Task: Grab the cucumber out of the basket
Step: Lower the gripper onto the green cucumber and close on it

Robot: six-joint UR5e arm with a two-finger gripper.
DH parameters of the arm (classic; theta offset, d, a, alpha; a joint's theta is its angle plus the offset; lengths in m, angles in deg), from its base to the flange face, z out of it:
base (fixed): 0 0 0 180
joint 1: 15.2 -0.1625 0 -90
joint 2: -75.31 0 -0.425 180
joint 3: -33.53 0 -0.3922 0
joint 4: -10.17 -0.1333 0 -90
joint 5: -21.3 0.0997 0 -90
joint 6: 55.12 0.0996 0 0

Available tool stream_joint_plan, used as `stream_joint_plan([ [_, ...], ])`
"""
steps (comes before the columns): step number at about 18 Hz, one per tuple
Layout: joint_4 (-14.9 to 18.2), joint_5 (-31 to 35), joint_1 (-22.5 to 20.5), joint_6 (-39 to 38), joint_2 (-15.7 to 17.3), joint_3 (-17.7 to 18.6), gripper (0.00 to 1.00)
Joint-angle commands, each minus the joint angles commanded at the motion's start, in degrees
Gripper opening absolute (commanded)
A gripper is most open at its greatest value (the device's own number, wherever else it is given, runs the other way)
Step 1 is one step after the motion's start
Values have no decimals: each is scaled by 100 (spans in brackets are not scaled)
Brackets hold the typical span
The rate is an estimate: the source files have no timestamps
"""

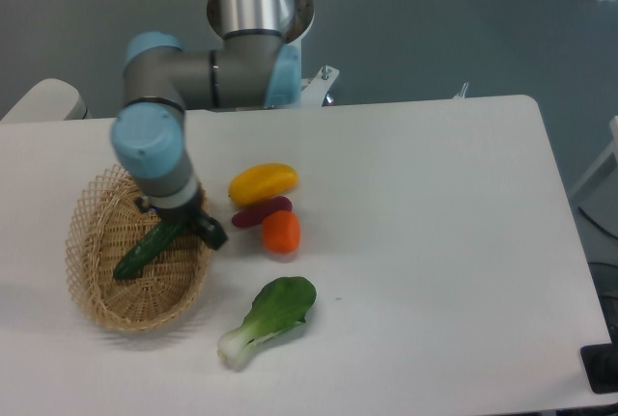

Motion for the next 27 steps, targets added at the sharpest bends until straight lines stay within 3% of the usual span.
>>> stream_joint_plan([
  [10, -318, 62, 176, -397, -404, 36, 100],
  [11, -309, 62, 176, -397, -404, 36, 94],
  [13, -318, 62, 167, -458, -404, 36, 63],
  [15, -309, 53, 167, -528, -387, 18, 39],
  [16, -291, 53, 167, -555, -369, -26, 31],
  [20, -282, 53, 141, -485, -308, -87, 28],
  [24, -195, 44, -52, -467, -150, -403, 28],
  [27, 173, 9, -306, -458, -150, -745, 28],
])
